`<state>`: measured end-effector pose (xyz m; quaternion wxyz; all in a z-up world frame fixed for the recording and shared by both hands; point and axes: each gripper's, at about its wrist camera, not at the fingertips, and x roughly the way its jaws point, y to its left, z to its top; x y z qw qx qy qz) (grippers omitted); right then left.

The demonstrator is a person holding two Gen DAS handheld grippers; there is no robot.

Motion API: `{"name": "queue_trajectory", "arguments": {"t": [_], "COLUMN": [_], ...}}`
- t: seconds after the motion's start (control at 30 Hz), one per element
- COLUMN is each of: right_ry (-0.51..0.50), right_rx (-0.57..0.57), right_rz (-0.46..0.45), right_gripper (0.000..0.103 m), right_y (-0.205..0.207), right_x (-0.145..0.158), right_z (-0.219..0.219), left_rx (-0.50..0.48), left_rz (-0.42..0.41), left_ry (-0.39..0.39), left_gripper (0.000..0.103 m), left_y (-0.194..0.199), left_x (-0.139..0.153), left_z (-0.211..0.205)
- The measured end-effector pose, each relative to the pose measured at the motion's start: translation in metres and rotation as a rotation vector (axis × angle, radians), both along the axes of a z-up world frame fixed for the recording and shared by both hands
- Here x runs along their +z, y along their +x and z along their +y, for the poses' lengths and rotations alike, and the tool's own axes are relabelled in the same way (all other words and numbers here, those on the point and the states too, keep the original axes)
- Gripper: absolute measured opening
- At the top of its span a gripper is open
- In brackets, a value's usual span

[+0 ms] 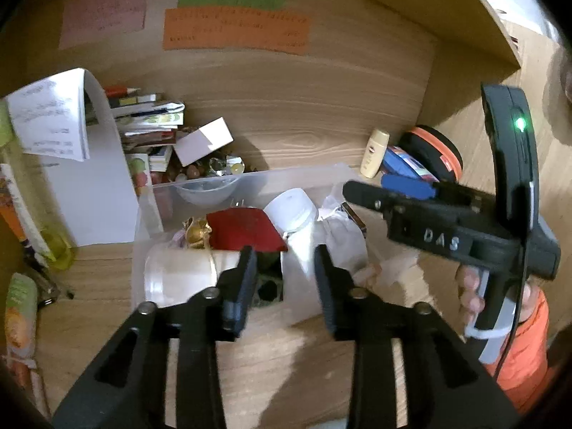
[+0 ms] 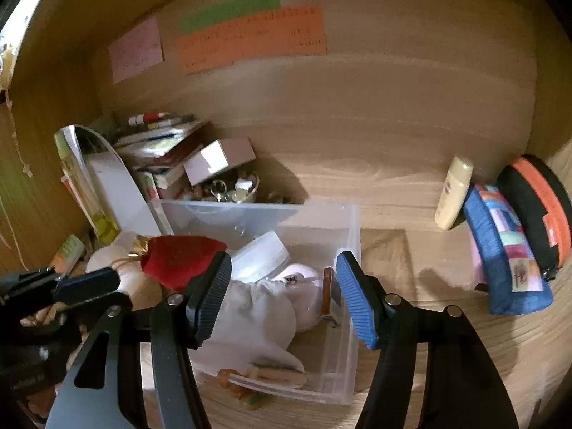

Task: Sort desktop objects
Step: 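Carry the black clip and blue card into the box and open both tools, then move the left tool to the mint-green tube while the right tool approaches the green gourd charm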

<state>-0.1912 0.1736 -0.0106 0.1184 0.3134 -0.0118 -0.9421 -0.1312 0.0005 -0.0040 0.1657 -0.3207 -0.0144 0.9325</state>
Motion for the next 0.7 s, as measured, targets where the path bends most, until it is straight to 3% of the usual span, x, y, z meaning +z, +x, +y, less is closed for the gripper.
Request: {"name": "queue_trajectory", "arguments": {"t": [0.23, 0.53, 0.7], "right_ry": [0.011, 0.007, -0.008], "right_rx": [0.002, -0.015, -0.028], "right_rz": [0.043, 0.064, 0.06], "right_gripper": [0.066, 0.071, 0.072], "right_y": [0.018, 0.051, 0.07], "right_x": [0.016, 0.024, 0.02], "right_z": [-0.006, -0.001, 0.004], "left_rx": [0.011, 0.008, -0.017], "left_rz": [0.027, -0.034, -0.074], "left_ry": [-0.021, 0.021, 0.031], "left_gripper": [0.056, 0.057, 0.063], "left_y": [0.029, 0.054, 0.069], "left_x": [0.0, -0.019, -0.034], "left_z": [-0.005, -0.015, -0.008]}}
